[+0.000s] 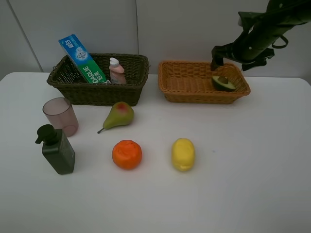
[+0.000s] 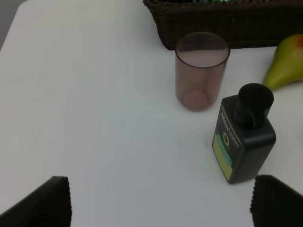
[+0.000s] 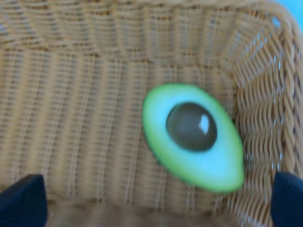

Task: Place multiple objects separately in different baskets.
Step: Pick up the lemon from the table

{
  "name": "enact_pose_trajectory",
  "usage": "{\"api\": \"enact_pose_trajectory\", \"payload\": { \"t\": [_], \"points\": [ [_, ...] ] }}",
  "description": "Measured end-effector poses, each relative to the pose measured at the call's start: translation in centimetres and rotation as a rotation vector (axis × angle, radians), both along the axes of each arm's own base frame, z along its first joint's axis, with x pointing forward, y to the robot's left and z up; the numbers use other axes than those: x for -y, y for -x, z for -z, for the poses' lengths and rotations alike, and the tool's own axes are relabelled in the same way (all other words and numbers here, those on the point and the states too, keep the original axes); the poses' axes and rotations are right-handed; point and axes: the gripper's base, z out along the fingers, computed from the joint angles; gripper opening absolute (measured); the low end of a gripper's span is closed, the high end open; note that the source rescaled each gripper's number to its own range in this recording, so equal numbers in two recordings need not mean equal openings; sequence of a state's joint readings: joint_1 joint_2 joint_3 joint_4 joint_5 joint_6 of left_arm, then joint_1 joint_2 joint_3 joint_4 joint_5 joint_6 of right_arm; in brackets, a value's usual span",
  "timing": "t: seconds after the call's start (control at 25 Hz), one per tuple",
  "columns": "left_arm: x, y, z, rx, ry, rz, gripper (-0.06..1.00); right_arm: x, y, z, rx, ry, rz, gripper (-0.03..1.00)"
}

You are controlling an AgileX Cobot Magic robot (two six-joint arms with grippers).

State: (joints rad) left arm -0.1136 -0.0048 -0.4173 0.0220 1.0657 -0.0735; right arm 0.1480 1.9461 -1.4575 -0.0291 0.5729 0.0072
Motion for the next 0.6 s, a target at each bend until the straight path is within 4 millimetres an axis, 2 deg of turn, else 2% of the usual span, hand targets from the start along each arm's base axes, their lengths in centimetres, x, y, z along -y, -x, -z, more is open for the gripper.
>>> {"api": "enact_pose_trajectory", "payload": {
  "t": [0.16, 0.4, 0.6],
  "points": [
    [0.0, 0.0, 0.0, 0.000, 0.000, 0.000, 1.00, -1.0, 2.3, -0.3, -0.021, -0.007, -0.025, 1.00],
    [0.0, 0.0, 0.0, 0.000, 0.000, 0.000, 1.00, -1.6, 6.7, 0.8, -0.097, -0.063, -0.007, 1.00],
    [0.0, 0.0, 0.0, 0.000, 0.000, 0.000, 1.00, -3.3, 10.3, 1.1, -0.123, -0.083, -0.036, 1.00]
  ]
}}
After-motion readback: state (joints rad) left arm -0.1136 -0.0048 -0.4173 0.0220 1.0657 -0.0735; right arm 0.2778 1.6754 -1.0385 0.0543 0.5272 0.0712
